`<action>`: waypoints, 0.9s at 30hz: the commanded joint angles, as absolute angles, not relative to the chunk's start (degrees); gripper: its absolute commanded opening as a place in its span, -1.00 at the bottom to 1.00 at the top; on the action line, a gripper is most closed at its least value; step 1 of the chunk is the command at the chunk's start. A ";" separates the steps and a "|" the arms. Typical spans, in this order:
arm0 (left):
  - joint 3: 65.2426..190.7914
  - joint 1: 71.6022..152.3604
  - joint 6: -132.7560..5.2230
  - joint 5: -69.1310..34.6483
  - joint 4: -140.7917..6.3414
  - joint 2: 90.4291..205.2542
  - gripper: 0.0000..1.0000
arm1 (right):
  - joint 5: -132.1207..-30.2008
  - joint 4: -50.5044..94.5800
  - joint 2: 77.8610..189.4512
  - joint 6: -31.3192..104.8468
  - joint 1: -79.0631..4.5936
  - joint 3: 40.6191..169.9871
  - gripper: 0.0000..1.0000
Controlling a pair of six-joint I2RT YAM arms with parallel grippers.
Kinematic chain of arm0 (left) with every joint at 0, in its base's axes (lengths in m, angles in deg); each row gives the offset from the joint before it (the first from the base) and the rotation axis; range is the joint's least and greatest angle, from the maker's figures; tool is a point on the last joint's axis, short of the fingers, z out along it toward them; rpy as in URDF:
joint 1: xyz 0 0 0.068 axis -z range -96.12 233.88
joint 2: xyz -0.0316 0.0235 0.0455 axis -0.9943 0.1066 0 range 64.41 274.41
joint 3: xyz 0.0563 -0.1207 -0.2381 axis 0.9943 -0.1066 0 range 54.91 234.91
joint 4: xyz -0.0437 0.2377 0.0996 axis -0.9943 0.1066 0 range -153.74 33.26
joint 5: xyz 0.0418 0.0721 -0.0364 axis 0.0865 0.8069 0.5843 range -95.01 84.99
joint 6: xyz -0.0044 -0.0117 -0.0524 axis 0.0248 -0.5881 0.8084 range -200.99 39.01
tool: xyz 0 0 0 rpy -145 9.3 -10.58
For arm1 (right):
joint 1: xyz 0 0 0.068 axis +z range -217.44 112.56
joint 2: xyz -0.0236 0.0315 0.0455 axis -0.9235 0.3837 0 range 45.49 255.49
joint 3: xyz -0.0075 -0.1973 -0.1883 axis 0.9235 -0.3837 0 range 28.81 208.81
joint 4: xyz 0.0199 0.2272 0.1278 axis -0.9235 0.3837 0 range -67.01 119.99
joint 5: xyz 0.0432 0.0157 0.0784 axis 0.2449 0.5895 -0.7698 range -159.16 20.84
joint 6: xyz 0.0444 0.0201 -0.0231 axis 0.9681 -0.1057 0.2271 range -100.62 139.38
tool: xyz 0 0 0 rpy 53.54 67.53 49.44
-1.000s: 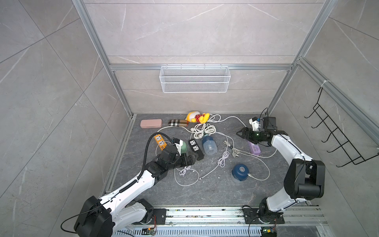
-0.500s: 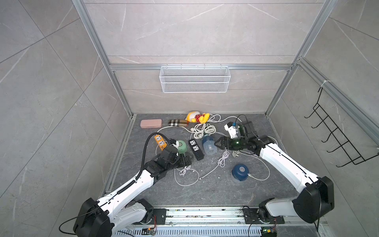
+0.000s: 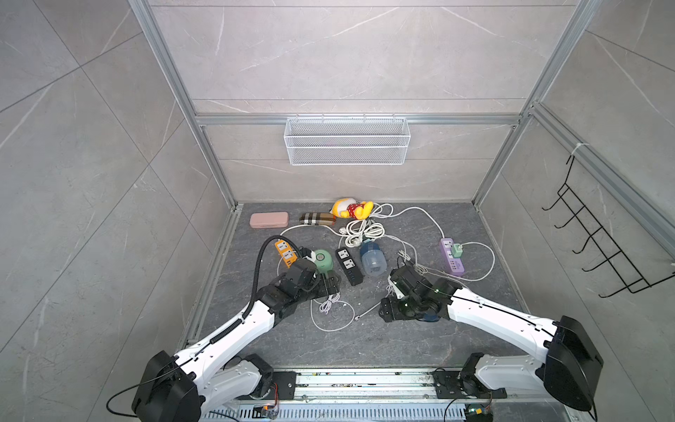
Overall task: Charge the cordless meat grinders
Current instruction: Move the cordless meat grinder to the center of the board.
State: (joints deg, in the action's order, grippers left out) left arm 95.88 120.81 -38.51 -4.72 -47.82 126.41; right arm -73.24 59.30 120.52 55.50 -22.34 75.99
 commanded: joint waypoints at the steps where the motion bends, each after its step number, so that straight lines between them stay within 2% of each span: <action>1: 97.74 120.44 -38.82 -2.92 -46.76 125.57 0.99 | -66.89 57.39 122.56 58.61 -22.17 75.36 0.64; 9: 96.40 120.31 -38.54 -3.09 -45.84 125.61 0.99 | -61.74 59.11 123.41 58.34 -23.17 74.97 0.66; 27: 95.08 120.36 -37.46 -10.14 -50.08 131.27 0.99 | -64.30 58.45 119.17 53.78 -35.62 70.56 0.66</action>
